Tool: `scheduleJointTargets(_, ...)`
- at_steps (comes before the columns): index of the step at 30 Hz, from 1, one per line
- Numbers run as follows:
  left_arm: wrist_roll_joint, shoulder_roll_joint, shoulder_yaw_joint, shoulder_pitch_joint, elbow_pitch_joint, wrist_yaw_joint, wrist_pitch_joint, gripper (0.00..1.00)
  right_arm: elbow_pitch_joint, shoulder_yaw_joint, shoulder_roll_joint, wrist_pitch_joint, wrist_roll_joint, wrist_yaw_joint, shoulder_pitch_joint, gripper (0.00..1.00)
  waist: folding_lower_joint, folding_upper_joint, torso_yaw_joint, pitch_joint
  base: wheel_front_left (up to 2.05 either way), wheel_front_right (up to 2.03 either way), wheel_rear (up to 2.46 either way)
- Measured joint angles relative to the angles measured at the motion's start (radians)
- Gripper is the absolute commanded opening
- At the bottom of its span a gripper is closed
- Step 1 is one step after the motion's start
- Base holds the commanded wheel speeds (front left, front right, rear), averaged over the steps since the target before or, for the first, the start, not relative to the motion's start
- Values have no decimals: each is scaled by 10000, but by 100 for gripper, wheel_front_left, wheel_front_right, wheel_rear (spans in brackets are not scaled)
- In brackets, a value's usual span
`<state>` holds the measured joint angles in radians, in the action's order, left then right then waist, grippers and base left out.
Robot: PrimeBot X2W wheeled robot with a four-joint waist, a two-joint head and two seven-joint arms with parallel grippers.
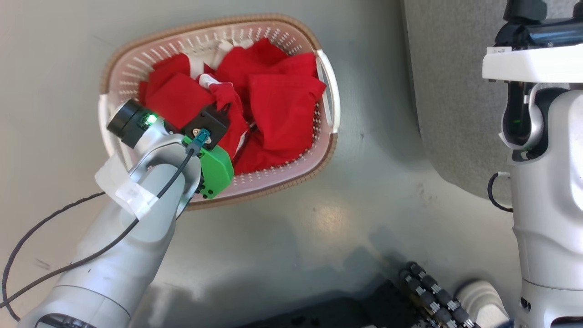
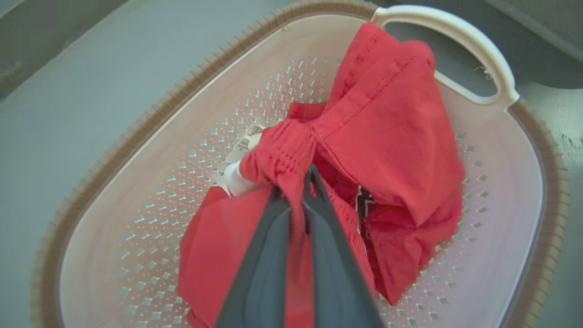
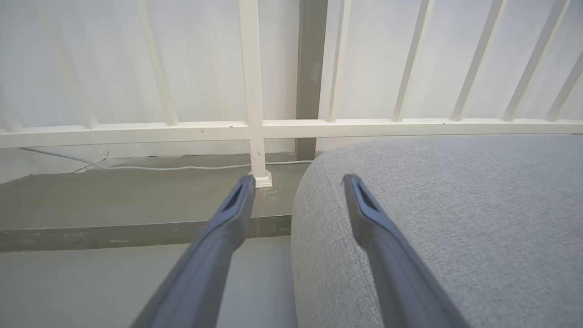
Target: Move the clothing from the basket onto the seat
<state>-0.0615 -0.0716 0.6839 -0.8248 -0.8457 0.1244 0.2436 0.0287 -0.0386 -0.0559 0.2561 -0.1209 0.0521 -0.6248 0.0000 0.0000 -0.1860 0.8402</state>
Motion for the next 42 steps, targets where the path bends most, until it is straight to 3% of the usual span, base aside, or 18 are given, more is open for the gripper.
scheduleJointTargets(12,-627,245,-349,-302,552,0,79,0,669,176,-2,0,113,-199,712,100,0,0,559,-1537,0,0,0)
scheduleJointTargets(42,-2876,385,150,-306,1231,0,79,0,2171,35,8,-2,151,-775,3001,100,-1,0,1424,-5702,0,0,0)
